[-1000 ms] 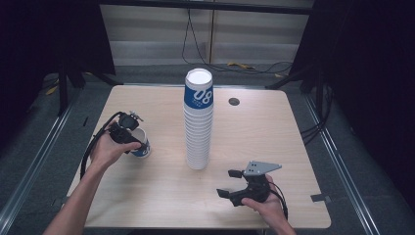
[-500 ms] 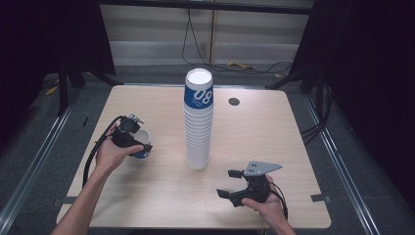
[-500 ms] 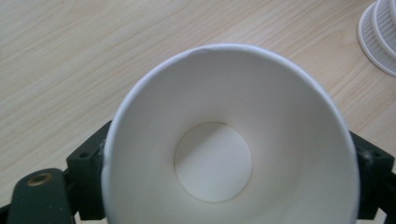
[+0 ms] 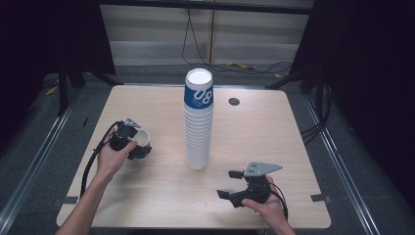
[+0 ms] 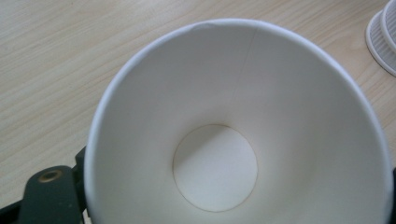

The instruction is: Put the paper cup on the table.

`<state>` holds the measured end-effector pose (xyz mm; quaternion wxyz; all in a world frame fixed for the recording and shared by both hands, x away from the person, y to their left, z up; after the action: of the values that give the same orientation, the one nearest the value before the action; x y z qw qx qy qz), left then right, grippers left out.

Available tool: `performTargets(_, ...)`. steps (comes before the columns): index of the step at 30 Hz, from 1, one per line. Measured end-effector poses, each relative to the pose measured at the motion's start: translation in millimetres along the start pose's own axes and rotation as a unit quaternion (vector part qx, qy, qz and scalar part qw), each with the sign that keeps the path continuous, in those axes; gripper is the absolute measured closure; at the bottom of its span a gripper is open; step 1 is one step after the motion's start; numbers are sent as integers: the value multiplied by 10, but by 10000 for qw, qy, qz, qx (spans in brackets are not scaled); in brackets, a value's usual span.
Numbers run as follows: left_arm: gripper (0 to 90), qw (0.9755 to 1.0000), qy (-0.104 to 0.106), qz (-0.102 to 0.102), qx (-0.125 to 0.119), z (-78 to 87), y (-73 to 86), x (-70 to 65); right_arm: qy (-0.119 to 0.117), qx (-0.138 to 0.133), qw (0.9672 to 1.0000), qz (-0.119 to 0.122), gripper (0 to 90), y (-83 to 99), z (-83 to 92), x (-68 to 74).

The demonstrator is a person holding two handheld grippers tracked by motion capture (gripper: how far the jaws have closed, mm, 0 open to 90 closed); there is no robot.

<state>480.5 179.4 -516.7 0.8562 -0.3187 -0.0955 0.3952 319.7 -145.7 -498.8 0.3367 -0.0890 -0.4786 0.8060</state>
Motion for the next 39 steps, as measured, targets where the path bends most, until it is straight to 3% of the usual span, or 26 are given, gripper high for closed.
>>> performTargets(2, 160, 9999, -59, -31, -83, 20, 11, 3, 8, 19, 10000, 0, 170, 3, 5, 6)
performTargets(4, 161, 9999, 42, 4, -166, 26, 41, -4, 31, 43, 10000, 5, 170, 9, 7, 10)
performTargets(6, 163, 9999, 33, -12, -99, 33, 60, 8, 43, 51, 10000, 14, 170, 10, 8, 15)
performTargets(8, 159, 9998, -28, 83, -192, 33, 80, 20, 40, 47, 10000, 31, 170, 8, 10, 22)
performTargets(13, 164, 9999, 60, 83, -31, 48, 153, 14, 68, 46, 10000, 23, 169, 3, 9, 16)
performTargets(17, 166, 9994, 113, 258, -190, 83, 184, 39, 58, 46, 10000, 19, 169, 2, 4, 22)
performTargets(26, 160, 9995, -2, 285, -115, 105, 339, 44, 131, 1, 9999, 0, 168, -10, 16, 4)
performTargets(32, 162, 9991, -130, 314, -251, 170, 455, 41, 209, -46, 9998, -32, 169, -14, 43, -22)
performTargets(34, 162, 9985, -50, 386, -376, 187, 482, 22, 173, -39, 9998, -59, 169, -13, 46, -21)
performTargets(36, 163, 9989, -28, 323, -342, 200, 529, 7, 190, -36, 9998, -63, 170, -12, 53, -20)
performTargets(39, 163, 9978, -3, 334, -569, 250, 548, -15, 226, -55, 9997, -88, 169, -14, 61, -31)
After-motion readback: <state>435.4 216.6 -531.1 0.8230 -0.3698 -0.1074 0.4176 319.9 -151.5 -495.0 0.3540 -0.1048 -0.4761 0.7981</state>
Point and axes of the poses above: each handheld gripper's, and its own axes: z roughly backward along the jaws, y roughly out of its underside, x roughly to its left, the point moved 7 cm from there along -z, roughly forward along the jaws, and after that the axes turned 4 degrees about y, right-handed, at the moved point
